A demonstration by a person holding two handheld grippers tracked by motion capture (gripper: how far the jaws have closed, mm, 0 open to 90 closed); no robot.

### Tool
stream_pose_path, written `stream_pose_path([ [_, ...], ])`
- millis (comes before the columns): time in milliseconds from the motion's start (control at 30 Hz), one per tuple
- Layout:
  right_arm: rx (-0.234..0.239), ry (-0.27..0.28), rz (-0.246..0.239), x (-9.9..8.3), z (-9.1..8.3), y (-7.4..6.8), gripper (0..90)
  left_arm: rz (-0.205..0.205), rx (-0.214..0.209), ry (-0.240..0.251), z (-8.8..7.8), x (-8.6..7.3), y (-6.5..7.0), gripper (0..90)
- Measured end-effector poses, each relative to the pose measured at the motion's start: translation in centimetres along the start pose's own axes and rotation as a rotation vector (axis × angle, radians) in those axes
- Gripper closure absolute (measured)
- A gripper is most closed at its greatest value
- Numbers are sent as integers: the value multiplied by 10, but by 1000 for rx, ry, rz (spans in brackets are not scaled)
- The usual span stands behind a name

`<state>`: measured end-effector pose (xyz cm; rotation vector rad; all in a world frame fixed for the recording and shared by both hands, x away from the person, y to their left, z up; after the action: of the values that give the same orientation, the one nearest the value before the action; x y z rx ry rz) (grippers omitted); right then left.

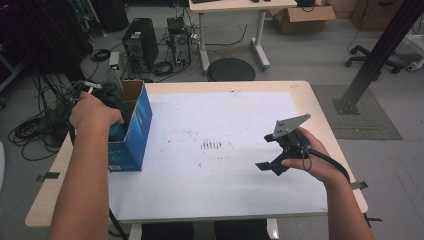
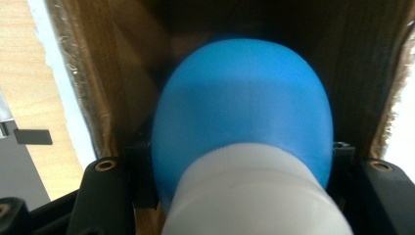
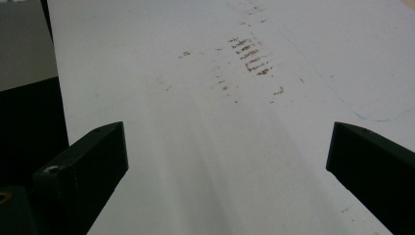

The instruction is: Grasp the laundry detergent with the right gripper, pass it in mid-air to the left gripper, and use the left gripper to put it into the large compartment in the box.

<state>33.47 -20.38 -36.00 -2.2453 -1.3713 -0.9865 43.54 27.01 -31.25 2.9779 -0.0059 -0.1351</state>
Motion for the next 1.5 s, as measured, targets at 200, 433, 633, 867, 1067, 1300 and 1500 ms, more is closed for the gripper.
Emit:
stream_pose_path([
  [200,2,3,2,0,0,0,19,-1,7,-8,5,0,-2,380],
  [433,2,-2,1,-1,1,-1,20,4,9,-6,7,0,-2,379],
  [633,2,1,-1,-1,0,-1,20,8,7,6,8,0,-3,378],
  [867,1,-2,-2,0,-3,-2,20,11,4,14,8,-1,-3,376],
  [1067,1,-1,-2,1,-4,-3,20,13,4,16,8,-2,-3,375],
  [1300,1,-1,-1,0,-2,-4,20,18,13,16,7,-2,-3,326],
  [1500,5,0,-2,0,-1,-5,20,27,23,11,6,-3,0,285],
])
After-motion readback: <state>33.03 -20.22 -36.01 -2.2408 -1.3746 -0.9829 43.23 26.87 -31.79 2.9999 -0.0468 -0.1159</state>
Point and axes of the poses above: each handheld gripper's, and its own axes: z roughly forward along the jaws, x roughly out of its top, y roughly to its right, the point moved 3 cm from there along z, roughly forward along the jaws, and after that the axes turned 9 degrees about -x, right-handed, at the moved point
